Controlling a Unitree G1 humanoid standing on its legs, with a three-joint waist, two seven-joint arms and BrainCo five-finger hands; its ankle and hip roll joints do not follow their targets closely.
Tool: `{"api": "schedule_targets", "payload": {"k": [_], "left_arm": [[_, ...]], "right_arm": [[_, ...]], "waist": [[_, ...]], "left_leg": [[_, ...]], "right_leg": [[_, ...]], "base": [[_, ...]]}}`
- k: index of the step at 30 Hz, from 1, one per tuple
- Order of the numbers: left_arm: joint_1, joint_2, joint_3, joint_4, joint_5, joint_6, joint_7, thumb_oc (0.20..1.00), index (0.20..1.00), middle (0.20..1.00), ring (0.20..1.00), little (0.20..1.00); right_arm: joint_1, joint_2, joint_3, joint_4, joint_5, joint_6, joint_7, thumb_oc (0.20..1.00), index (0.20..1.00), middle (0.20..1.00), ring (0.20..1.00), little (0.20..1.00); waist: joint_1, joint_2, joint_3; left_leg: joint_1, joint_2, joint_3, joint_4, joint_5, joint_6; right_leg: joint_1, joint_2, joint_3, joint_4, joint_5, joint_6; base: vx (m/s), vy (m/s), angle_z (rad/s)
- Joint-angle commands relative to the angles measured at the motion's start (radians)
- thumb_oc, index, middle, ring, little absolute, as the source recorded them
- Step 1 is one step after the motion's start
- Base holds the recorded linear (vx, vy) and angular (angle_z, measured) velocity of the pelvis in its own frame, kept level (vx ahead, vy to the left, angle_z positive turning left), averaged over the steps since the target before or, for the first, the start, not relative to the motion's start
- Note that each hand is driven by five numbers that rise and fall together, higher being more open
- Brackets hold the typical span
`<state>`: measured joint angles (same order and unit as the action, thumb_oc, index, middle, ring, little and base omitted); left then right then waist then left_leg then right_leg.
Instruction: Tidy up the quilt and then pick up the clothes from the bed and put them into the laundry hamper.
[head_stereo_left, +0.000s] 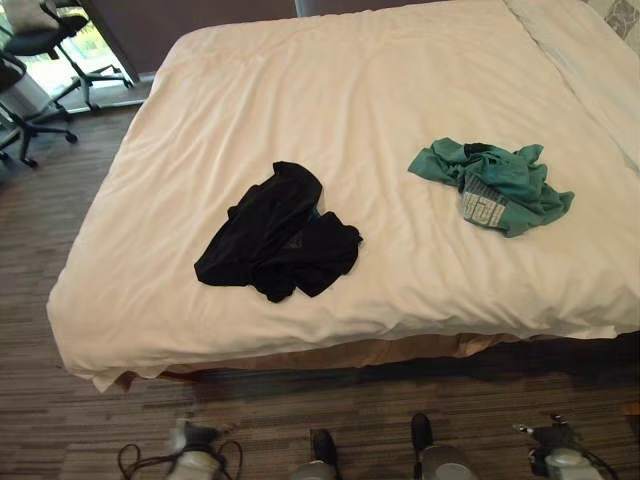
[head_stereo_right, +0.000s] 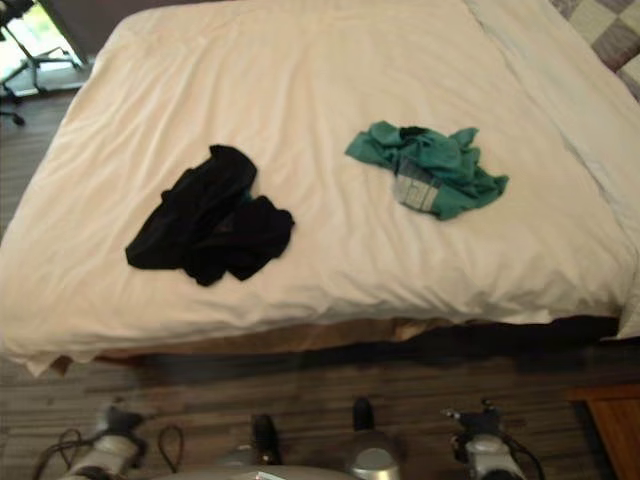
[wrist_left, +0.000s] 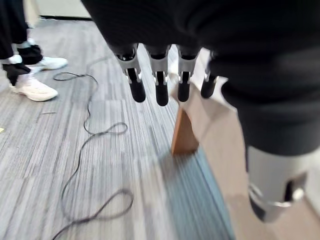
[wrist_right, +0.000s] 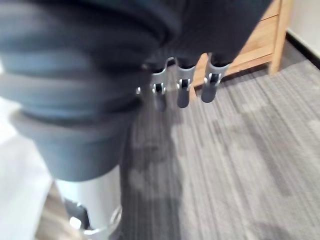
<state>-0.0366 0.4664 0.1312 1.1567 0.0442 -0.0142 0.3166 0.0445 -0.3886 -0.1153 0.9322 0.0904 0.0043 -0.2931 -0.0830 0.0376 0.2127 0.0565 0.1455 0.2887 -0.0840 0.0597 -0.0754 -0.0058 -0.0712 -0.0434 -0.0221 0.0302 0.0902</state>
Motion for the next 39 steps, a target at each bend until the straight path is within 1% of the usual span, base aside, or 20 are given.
{"api": "schedule_targets", "payload": {"k": [1,3,4,5,6,10,13,15,17,21,23,25,26,27,29,34,36,37,38,39], "left_arm": [[0.015,0.189,0.015,-0.187,0.003,-0.089,0.103,1.0,1.0,1.0,1.0,1.0],[0.038,0.249,0.042,-0.4,0.031,-0.131,0.108,1.0,1.0,1.0,1.0,1.0],[0.048,0.312,0.074,-0.598,0.046,-0.171,0.093,1.0,1.0,1.0,1.0,1.0],[0.051,0.311,0.077,-0.603,0.047,-0.168,0.092,1.0,1.0,1.0,1.0,1.0],[0.039,0.37,0.095,-0.774,0.061,-0.202,0.068,1.0,1.0,1.0,1.0,1.0],[-0.027,0.411,0.047,-0.879,0.044,-0.222,0.016,1.0,1.0,1.0,1.0,1.0],[-0.183,0.417,-0.095,-0.852,0.05,-0.198,-0.021,1.0,1.0,1.0,1.0,1.0],[-0.294,0.399,-0.183,-0.792,0.041,-0.18,-0.029,1.0,1.0,1.0,1.0,1.0],[-0.472,0.327,-0.309,-0.651,0.024,-0.132,-0.014,1.0,1.0,1.0,1.0,1.0],[-0.631,0.31,-0.401,-0.478,0.087,-0.078,0.014,1.0,1.0,1.0,1.0,1.0],[-0.779,0.309,-0.498,-0.31,0.238,-0.011,0.022,1.0,1.0,1.0,1.0,1.0],[-0.808,0.312,-0.522,-0.258,0.28,-0.004,0.015,1.0,1.0,1.0,1.0,1.0],[-0.858,0.314,-0.588,-0.162,0.387,0.024,0.014,0.799,0.799,0.799,0.799,0.799],[-0.863,0.306,-0.601,-0.131,0.406,0.027,0.005,0.529,0.529,0.529,0.529,0.529],[-0.861,0.295,-0.61,-0.105,0.416,0.023,-0.004,0.2,0.2,0.2,0.2,0.2],[-0.712,0.226,-0.596,-0.17,0.382,-0.034,-0.041,0.2,0.2,0.2,0.2,0.2],[-0.523,0.159,-0.557,-0.32,0.248,-0.104,-0.066,0.2,0.2,0.2,0.2,0.2],[-0.52,0.16,-0.553,-0.323,0.248,-0.103,-0.067,0.2,0.2,0.2,0.2,0.2],[-0.361,0.131,-0.536,-0.444,0.169,-0.146,-0.094,0.2,0.2,0.2,0.2,0.2],[-0.297,0.127,-0.527,-0.48,0.142,-0.159,-0.106,0.2,0.2,0.2,0.2,0.2]], "right_arm": [[0.01,-0.106,-0.06,-0.137,0.004,-0.071,-0.084,1.0,1.0,1.0,1.0,1.0],[0.044,-0.176,-0.085,-0.247,-0.075,-0.091,-0.072,1.0,1.0,1.0,1.0,1.0],[0.057,-0.256,-0.1,-0.346,-0.149,-0.108,-0.059,1.0,1.0,1.0,1.0,1.0],[0.058,-0.255,-0.101,-0.349,-0.15,-0.107,-0.059,1.0,1.0,1.0,1.0,1.0],[0.066,-0.328,-0.116,-0.453,-0.221,-0.119,-0.043,1.0,1.0,1.0,1.0,1.0],[0.026,-0.42,-0.091,-0.549,-0.309,-0.119,-0.014,1.0,1.0,1.0,1.0,1.0],[-0.103,-0.511,0.023,-0.616,-0.419,-0.118,-0.001,1.0,1.0,1.0,1.0,1.0],[-0.207,-0.527,0.102,-0.634,-0.435,-0.115,-0.002,1.0,1.0,1.0,1.0,1.0],[-0.378,-0.502,0.228,-0.641,-0.421,-0.105,-0.012,1.0,1.0,1.0,1.0,1.0],[-0.458,-0.473,0.277,-0.695,-0.394,-0.114,-0.018,1.0,1.0,1.0,1.0,1.0],[-0.495,-0.5,0.289,-0.748,-0.376,-0.142,-0.022,1.0,1.0,1.0,1.0,1.0],[-0.493,-0.51,0.282,-0.763,-0.367,-0.15,-0.019,1.0,1.0,1.0,1.0,1.0],[-0.491,-0.542,0.265,-0.815,-0.359,-0.176,-0.025,1.0,1.0,1.0,1.0,1.0],[-0.489,-0.547,0.257,-0.831,-0.356,-0.185,-0.028,1.0,1.0,1.0,1.0,1.0],[-0.484,-0.554,0.24,-0.845,-0.348,-0.194,-0.033,1.0,1.0,1.0,1.0,1.0],[-0.555,-0.618,0.249,-0.83,-0.366,-0.195,-0.066,1.0,1.0,1.0,1.0,1.0],[-0.635,-0.699,0.314,-0.737,-0.421,-0.159,-0.076,1.0,1.0,1.0,1.0,1.0],[-0.643,-0.699,0.323,-0.734,-0.42,-0.16,-0.077,1.0,1.0,1.0,1.0,1.0],[-0.713,-0.74,0.38,-0.609,-0.413,-0.137,-0.076,1.0,1.0,1.0,1.0,1.0],[-0.761,-0.76,0.416,-0.538,-0.406,-0.129,-0.072,1.0,1.0,1.0,1.0,1.0]], "waist": [[0.002,-0.039,-0.01],[0.001,-0.038,-0.01],[0.003,-0.039,-0.011],[0.003,-0.039,-0.012],[0.003,-0.041,-0.012],[0.001,-0.044,-0.014],[0.0,-0.048,-0.001],[-0.001,-0.051,0.011],[-0.006,-0.055,0.035],[-0.016,-0.06,0.063],[-0.029,-0.067,0.079],[-0.032,-0.07,0.082],[-0.043,-0.073,0.1],[-0.045,-0.074,0.104],[-0.044,-0.074,0.107],[-0.024,-0.059,0.111],[0.01,-0.044,0.114],[0.006,-0.043,0.112],[0.039,-0.026,0.113],[0.05,-0.018,0.112]], "left_leg": [[0.054,-0.01,0.002,-0.003,-0.073,-0.058],[0.059,-0.011,0.001,-0.003,-0.077,-0.058],[0.062,-0.012,-0.002,-0.003,-0.087,-0.057],[0.059,-0.011,-0.002,-0.003,-0.083,-0.057],[0.058,-0.012,-0.006,-0.003,-0.089,-0.056],[0.059,-0.012,0.003,-0.003,-0.096,-0.054],[0.048,-0.009,0.017,-0.003,-0.09,-0.051],[0.024,-0.007,0.027,-0.003,-0.082,-0.051],[-0.013,0.002,0.04,-0.003,-0.067,-0.052],[-0.055,0.01,0.046,-0.003,-0.053,-0.054],[-0.099,0.015,0.051,-0.003,-0.04,-0.059],[-0.108,0.017,0.053,-0.003,-0.038,-0.06],[-0.12,0.024,0.057,-0.003,-0.033,-0.065],[-0.127,0.026,0.058,-0.003,-0.028,-0.067],[-0.137,0.029,0.059,-0.003,-0.024,-0.07],[-0.167,0.041,0.048,-0.003,-0.006,-0.085],[-0.177,0.047,0.035,-0.003,0.002,-0.096],[-0.181,0.047,0.035,-0.003,0.006,-0.096],[-0.191,0.047,0.024,-0.003,0.012,-0.105],[-0.199,0.046,0.021,-0.003,0.017,-0.109]], "right_leg": [[0.03,-0.083,-0.042,0.009,-0.079,0.084],[0.034,-0.089,-0.043,0.005,-0.077,0.091],[0.037,-0.094,-0.048,0.0,-0.078,0.099],[0.034,-0.094,-0.047,-0.001,-0.074,0.098],[0.032,-0.098,-0.048,-0.005,-0.076,0.103],[0.029,-0.101,-0.047,-0.018,-0.067,0.106],[0.001,-0.098,-0.031,-0.021,-0.053,0.107],[-0.035,-0.095,-0.019,-0.019,-0.044,0.107],[-0.078,-0.086,-0.007,-0.021,-0.033,0.105],[-0.128,-0.077,0.001,-0.016,-0.023,0.107],[-0.176,-0.073,-0.004,-0.012,-0.012,0.114],[-0.183,-0.072,-0.008,-0.014,-0.011,0.116],[-0.197,-0.069,-0.015,-0.013,-0.01,0.121],[-0.205,-0.07,-0.014,-0.013,-0.005,0.122],[-0.215,-0.069,-0.016,-0.012,-0.005,0.123],[-0.233,-0.067,-0.03,-0.017,-0.001,0.119],[-0.231,-0.067,-0.046,-0.016,-0.008,0.111],[-0.235,-0.066,-0.046,-0.017,-0.004,0.11],[-0.229,-0.067,-0.061,-0.025,-0.008,0.104],[-0.229,-0.068,-0.068,-0.029,-0.006,0.101]], "base": [[0.12,0.038,0.09],[0.1,0.017,0.14],[0.06,-0.002,0.08],[0.08,-0.003,0.07],[0.01,-0.007,0.12],[0.04,0.001,0.01],[0.0,-0.011,-0.19],[-0.09,-0.017,-0.16],[-0.1,0.0,-0.33],[-0.06,-0.023,-0.22],[-0.05,-0.038,-0.05],[0.0,-0.018,0.01],[-0.01,-0.041,-0.05],[0.0,-0.037,-0.08],[0.01,-0.034,-0.07],[0.03,-0.096,-0.03],[0.03,-0.114,0.05],[0.03,-0.127,0.03],[0.02,-0.127,0.14],[0.03,-0.178,0.18]]}}
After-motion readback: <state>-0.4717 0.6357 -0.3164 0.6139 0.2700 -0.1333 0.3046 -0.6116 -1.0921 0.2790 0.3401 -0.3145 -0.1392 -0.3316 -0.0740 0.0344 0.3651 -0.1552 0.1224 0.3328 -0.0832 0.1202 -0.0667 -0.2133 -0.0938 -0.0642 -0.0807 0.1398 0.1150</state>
